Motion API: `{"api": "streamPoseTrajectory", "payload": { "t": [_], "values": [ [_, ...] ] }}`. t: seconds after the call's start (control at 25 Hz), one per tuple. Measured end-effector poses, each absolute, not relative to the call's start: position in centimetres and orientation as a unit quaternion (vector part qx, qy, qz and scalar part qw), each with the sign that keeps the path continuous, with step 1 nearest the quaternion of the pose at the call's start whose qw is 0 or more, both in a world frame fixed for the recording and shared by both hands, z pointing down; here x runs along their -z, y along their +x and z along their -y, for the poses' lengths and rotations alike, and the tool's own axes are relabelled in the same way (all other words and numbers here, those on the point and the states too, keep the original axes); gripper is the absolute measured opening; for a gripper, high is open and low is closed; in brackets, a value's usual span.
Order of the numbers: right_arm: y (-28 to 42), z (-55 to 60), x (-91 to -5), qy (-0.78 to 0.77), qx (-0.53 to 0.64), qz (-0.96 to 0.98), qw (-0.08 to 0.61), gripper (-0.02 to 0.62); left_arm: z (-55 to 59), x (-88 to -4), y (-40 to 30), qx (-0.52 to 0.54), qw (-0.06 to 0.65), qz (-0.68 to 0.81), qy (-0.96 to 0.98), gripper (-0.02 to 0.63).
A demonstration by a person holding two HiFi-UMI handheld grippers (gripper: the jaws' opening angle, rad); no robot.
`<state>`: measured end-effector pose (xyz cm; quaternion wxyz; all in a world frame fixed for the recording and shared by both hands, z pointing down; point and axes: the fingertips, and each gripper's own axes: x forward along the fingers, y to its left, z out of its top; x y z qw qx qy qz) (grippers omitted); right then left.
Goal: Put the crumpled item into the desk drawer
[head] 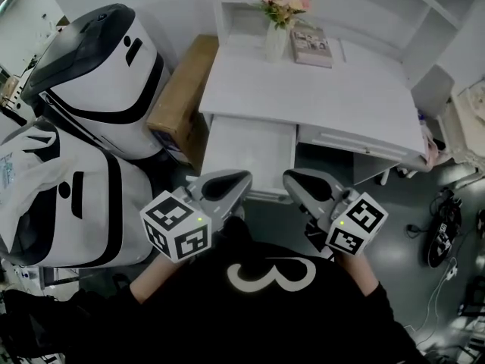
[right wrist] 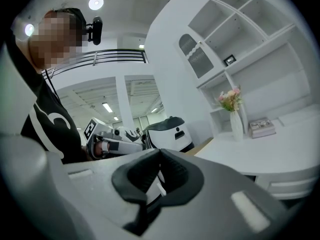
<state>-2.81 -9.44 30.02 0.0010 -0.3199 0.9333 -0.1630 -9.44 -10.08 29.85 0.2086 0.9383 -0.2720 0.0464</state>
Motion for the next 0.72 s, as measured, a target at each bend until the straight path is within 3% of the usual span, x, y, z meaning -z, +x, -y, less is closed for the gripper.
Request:
{"api": "streamPoseTrajectory", "payload": {
  "t": [0.72],
  "values": [
    [-0.5,5.8,-29.7,-0.338,0.162,-0.927,0.006,0.003,6.8,-29.2,-7.2,-0.058,0.194,0.258,0.945,0.008]
  ]
}}
